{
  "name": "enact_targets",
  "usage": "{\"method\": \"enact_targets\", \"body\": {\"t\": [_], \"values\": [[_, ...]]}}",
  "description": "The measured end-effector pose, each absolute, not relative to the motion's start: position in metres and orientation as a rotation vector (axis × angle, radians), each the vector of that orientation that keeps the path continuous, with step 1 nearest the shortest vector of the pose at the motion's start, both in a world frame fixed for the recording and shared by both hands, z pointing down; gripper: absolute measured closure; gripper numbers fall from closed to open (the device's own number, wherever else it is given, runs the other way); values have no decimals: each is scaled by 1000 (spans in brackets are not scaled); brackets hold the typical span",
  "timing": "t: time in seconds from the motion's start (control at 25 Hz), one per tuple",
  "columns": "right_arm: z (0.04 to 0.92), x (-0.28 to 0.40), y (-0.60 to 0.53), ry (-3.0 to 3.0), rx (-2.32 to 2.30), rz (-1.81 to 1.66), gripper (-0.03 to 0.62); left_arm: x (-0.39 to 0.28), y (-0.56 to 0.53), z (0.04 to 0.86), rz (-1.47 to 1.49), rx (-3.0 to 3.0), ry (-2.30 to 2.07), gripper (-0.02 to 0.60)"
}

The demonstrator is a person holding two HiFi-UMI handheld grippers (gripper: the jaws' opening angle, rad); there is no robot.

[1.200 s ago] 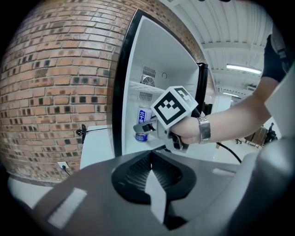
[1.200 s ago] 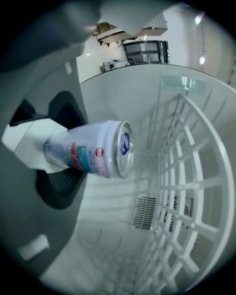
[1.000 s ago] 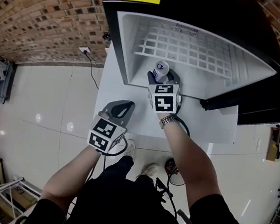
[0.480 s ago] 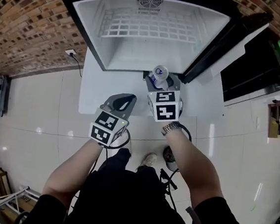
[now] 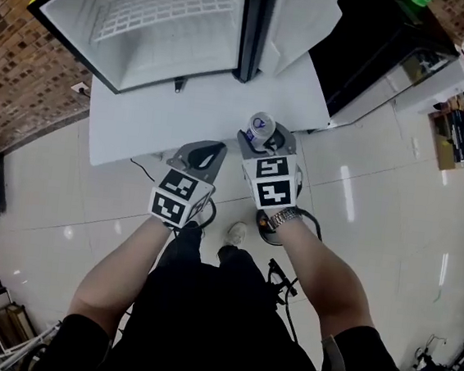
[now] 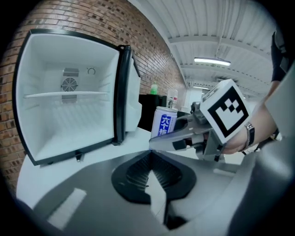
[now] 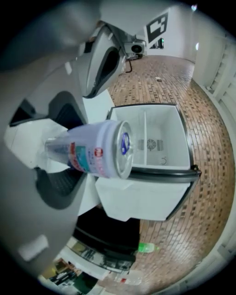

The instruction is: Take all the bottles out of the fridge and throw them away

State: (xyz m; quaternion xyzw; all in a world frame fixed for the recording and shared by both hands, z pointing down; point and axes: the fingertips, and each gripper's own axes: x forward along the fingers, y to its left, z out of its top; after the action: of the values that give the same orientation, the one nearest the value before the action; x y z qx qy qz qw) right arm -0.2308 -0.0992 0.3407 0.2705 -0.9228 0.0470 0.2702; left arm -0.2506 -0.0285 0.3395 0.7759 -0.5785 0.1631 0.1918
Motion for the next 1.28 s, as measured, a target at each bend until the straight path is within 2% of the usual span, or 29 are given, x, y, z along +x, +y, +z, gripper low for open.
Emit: {"method": "enact_targets", "body": {"t": [0.32, 0.72, 1.04, 1.28], "values": [[405, -98, -76, -2335, 912, 306, 336, -135, -34, 378, 566, 2306, -1334, 578], [506, 23, -21, -2080, 1187, 607, 336, -19, -9, 454, 775, 2434, -852, 578], [587, 80, 20, -1929, 1292, 816, 336, 35, 13, 512, 875, 2430, -647, 578], [662, 92, 48, -1845, 1278, 959, 336, 54, 25, 562, 946, 2393, -559, 578]]}}
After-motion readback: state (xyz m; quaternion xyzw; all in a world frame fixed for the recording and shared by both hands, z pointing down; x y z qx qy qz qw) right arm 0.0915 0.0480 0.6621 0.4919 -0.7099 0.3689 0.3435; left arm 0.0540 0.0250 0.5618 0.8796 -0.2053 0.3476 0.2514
